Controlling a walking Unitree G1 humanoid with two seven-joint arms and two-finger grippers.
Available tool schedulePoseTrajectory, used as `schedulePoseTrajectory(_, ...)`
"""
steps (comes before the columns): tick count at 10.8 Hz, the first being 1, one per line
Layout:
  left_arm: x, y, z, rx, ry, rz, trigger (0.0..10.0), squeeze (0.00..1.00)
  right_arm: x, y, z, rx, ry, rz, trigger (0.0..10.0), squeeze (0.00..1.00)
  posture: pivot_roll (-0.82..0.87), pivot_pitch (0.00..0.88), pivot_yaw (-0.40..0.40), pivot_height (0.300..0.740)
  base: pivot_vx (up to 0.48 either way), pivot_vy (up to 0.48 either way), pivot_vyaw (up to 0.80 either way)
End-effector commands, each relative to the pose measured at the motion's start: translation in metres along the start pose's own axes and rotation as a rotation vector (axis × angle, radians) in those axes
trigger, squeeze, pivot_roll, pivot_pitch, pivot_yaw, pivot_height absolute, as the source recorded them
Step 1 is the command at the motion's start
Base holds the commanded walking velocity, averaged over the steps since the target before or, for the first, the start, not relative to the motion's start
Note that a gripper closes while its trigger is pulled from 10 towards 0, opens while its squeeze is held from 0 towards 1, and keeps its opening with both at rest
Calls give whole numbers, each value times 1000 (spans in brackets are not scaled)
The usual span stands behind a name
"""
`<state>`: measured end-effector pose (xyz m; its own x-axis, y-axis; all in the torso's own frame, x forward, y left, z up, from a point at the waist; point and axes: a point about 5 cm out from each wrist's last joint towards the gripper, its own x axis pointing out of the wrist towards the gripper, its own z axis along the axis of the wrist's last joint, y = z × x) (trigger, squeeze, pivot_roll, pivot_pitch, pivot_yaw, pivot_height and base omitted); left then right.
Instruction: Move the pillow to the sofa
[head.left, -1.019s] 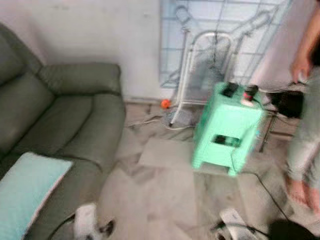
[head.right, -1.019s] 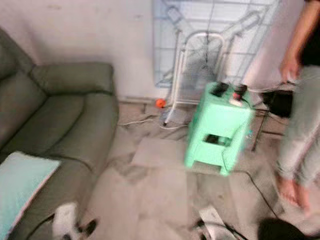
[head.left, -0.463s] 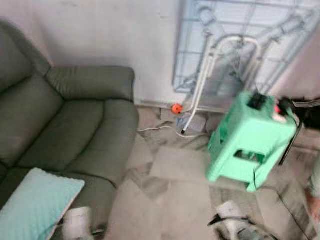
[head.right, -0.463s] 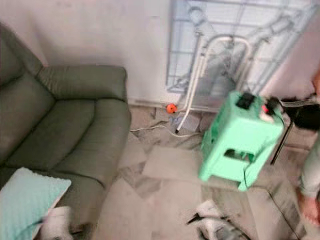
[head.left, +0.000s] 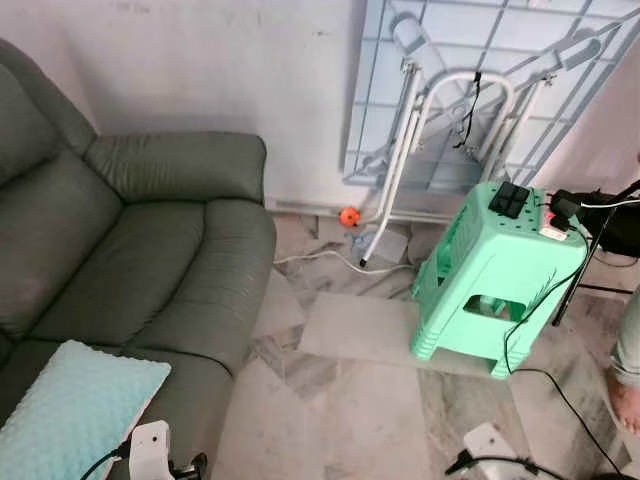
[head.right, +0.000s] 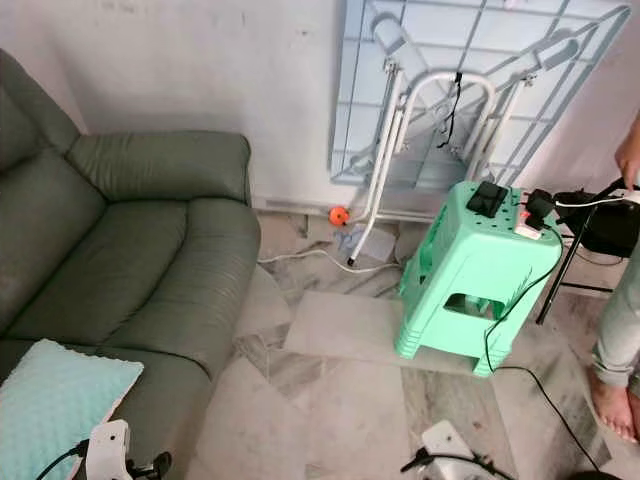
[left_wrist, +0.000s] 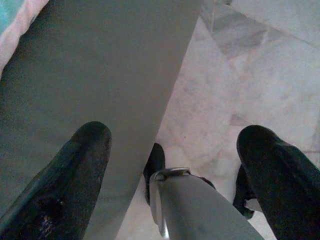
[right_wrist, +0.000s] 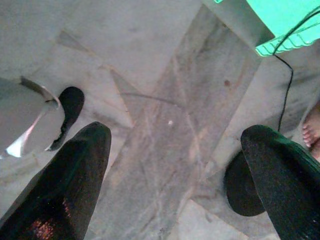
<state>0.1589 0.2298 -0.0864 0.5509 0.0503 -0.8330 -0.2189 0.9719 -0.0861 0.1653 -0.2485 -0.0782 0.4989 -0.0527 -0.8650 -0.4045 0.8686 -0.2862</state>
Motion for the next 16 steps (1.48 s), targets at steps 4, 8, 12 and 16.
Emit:
schedulePoseTrajectory(4, 0, 0, -4, -3, 15, 12, 10000, 0, 7, 29, 23, -14, -37, 33, 10000, 0, -175, 44, -32, 740, 0, 360, 0)
schedulePoseTrajectory(8, 0, -1, -4, 5, 15, 5, 10000, 0, 8, 34, 25, -22, -39, 36, 10000, 0, -179, 45, -33, 740, 0, 0, 0)
schedulePoseTrajectory(12, -1, 0, -5, 23, 17, -5, 10000, 0, 4, 18, 10, -29, -22, 25, 10000, 0, -184, 49, -33, 740, 0, -348, 0)
schedulePoseTrajectory(16, -1, -1, -5, 20, 15, -13, 10000, 0, 4, 19, 7, -36, -15, 28, 10000, 0, -185, 51, -34, 740, 0, -480, 0)
